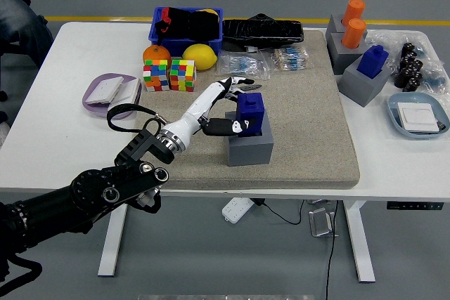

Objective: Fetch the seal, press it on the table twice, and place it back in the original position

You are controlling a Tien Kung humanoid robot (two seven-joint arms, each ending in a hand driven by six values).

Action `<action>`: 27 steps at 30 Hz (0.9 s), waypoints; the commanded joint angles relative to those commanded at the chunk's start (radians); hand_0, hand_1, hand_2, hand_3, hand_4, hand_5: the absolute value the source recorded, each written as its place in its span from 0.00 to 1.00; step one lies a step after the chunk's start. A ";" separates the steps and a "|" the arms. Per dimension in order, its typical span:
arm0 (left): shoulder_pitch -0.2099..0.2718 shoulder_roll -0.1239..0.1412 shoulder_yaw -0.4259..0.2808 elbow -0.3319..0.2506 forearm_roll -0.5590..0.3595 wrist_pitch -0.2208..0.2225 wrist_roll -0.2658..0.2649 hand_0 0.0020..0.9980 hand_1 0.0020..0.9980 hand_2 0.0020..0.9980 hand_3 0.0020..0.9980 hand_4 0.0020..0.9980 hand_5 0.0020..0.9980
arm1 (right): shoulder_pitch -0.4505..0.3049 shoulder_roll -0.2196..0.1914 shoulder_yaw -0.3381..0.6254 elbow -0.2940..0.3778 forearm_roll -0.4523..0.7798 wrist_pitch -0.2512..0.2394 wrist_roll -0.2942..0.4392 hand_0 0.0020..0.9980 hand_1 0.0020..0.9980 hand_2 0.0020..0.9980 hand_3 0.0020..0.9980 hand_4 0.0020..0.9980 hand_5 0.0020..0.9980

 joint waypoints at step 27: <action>-0.001 0.007 0.004 -0.014 -0.005 -0.004 0.002 0.80 0.51 0.41 0.83 0.64 0.00 | 0.000 0.001 0.007 0.001 -0.002 -0.001 0.001 0.91 0.76 0.76 0.78 0.88 0.56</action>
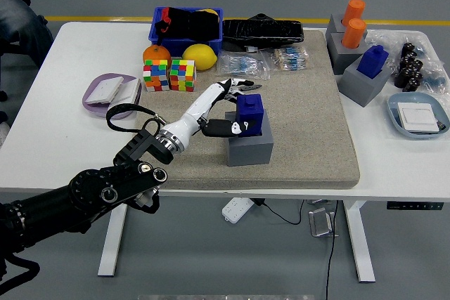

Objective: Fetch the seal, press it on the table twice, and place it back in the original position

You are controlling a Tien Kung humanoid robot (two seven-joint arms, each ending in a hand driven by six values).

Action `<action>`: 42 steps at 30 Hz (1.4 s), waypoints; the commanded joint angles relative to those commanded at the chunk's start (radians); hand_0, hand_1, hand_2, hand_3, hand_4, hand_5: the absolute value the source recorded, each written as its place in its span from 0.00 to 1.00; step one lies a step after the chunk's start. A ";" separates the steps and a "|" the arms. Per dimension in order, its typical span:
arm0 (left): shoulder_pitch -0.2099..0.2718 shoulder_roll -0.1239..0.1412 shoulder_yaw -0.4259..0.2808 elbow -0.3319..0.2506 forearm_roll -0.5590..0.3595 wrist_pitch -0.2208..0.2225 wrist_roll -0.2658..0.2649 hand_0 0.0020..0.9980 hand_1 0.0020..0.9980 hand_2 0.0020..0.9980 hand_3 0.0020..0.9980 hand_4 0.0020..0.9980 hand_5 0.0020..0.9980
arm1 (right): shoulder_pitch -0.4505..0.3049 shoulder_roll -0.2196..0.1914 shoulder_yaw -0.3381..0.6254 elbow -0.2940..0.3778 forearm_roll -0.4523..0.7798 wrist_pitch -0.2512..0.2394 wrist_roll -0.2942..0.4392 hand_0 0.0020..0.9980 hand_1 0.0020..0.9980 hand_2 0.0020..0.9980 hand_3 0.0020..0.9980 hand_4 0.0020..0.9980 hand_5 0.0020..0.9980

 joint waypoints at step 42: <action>0.008 -0.010 0.021 0.025 -0.018 -0.017 0.000 0.82 0.79 0.73 0.85 0.72 0.00 | 0.000 0.001 0.001 0.001 0.000 0.001 0.000 0.91 0.76 0.76 0.78 0.88 0.56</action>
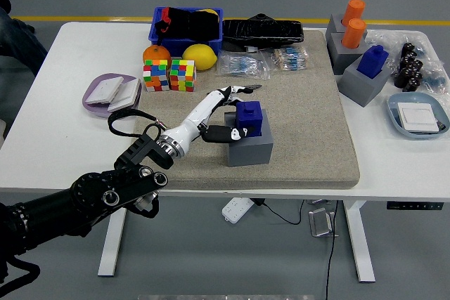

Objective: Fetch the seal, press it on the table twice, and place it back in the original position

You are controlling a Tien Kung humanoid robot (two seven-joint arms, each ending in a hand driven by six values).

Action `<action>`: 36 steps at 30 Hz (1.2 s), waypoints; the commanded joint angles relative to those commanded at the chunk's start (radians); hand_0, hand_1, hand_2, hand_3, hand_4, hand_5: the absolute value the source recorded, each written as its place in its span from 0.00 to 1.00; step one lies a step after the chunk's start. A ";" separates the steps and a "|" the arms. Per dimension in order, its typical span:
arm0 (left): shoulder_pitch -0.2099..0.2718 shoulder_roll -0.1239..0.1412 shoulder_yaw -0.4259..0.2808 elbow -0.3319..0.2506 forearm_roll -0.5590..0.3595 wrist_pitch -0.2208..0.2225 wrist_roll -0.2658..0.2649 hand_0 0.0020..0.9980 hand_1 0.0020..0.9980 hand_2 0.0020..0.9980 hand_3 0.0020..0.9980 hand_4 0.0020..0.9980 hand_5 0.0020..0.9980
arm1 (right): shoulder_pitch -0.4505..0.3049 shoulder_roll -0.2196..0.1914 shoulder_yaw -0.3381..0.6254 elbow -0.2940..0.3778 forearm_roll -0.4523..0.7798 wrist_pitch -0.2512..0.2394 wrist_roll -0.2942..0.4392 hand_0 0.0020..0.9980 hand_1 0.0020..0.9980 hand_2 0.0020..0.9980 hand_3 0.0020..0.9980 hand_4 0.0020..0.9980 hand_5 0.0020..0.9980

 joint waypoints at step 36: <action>0.045 0.044 -0.223 0.009 -0.152 -0.168 -0.057 1.00 1.00 1.00 1.00 1.00 0.84 | -0.003 0.006 0.014 -0.004 -0.007 0.002 0.000 0.91 0.76 0.76 0.78 0.88 0.56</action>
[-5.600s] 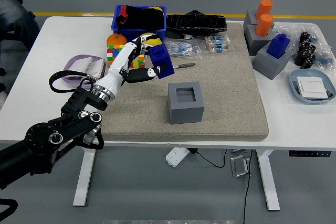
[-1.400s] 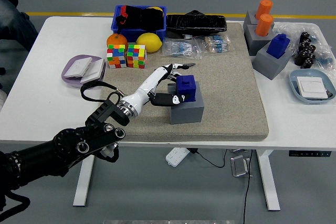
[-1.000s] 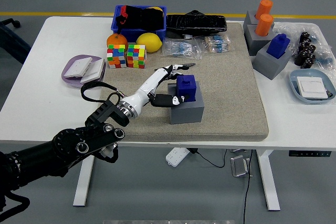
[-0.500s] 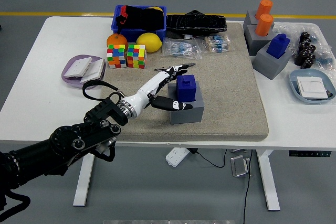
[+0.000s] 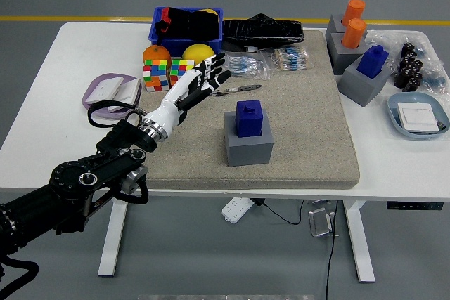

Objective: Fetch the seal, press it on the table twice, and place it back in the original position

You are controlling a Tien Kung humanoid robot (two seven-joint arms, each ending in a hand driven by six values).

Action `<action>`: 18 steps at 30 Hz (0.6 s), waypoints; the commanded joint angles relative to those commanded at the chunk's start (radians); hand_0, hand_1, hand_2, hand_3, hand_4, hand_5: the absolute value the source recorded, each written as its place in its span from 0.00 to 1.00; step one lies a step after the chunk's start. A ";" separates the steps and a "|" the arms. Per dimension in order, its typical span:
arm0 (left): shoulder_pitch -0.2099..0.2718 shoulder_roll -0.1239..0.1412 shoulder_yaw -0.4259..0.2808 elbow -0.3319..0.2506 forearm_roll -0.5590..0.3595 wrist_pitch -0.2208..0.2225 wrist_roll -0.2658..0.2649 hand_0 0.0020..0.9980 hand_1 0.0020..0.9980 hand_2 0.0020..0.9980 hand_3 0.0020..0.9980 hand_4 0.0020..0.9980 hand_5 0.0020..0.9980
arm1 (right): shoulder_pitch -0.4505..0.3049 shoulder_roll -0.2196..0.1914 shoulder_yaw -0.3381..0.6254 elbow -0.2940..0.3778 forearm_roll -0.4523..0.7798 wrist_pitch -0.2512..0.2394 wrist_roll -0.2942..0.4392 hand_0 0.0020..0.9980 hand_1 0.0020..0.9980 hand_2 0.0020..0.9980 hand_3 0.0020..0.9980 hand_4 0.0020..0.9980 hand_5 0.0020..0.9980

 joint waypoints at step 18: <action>0.017 0.073 -0.125 0.039 0.033 0.030 0.010 1.00 1.00 1.00 1.00 1.00 0.75 | 0.002 0.001 0.010 0.000 -0.004 0.000 0.000 0.91 0.76 0.76 0.78 0.88 0.56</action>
